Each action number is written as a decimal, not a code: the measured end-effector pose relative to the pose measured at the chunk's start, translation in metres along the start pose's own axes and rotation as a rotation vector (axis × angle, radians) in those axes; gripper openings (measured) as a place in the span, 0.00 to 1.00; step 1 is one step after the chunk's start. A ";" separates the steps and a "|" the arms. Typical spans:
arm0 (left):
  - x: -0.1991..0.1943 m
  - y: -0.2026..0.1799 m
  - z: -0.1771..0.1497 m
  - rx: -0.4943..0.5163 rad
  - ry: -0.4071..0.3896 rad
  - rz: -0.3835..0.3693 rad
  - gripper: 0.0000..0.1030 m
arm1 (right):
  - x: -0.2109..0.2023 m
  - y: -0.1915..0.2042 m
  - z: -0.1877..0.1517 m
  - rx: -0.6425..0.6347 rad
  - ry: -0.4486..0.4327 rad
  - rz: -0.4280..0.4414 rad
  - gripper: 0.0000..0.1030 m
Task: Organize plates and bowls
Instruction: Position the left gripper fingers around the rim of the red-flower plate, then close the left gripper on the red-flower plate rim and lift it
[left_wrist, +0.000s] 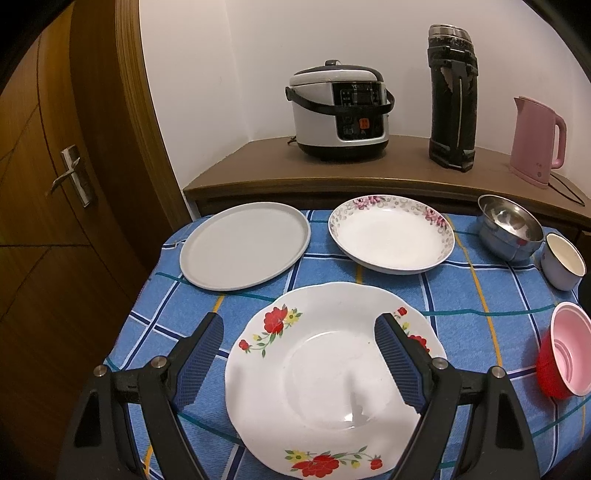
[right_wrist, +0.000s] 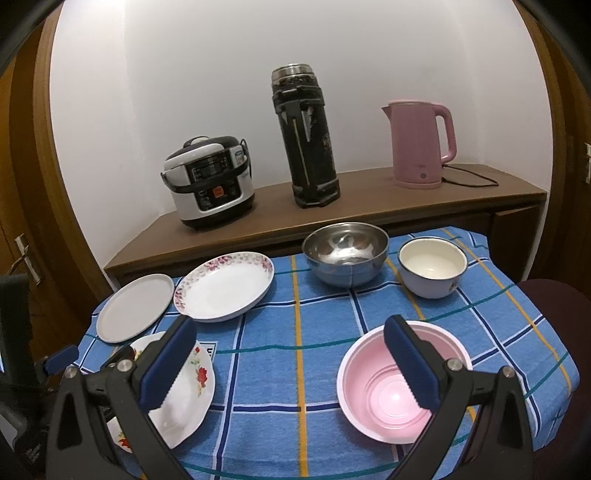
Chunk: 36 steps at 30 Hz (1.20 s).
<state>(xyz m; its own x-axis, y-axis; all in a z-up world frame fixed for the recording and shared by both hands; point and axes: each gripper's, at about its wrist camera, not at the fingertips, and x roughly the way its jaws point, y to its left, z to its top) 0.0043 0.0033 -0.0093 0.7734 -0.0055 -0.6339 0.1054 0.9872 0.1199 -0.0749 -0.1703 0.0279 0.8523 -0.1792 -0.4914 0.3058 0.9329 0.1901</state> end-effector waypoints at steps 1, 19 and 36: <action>0.001 0.001 0.000 -0.002 0.003 -0.004 0.83 | 0.000 0.001 0.000 -0.004 0.001 0.004 1.00; 0.007 0.012 -0.003 -0.021 0.022 0.001 0.83 | 0.008 0.020 -0.005 -0.067 0.033 0.067 1.00; 0.013 0.064 -0.018 -0.084 0.059 -0.007 0.83 | 0.023 0.031 -0.016 -0.133 0.090 0.141 0.94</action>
<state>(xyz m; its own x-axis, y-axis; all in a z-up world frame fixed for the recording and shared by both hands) 0.0097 0.0696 -0.0237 0.7346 -0.0051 -0.6785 0.0556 0.9971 0.0527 -0.0527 -0.1406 0.0088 0.8393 -0.0208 -0.5433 0.1225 0.9808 0.1517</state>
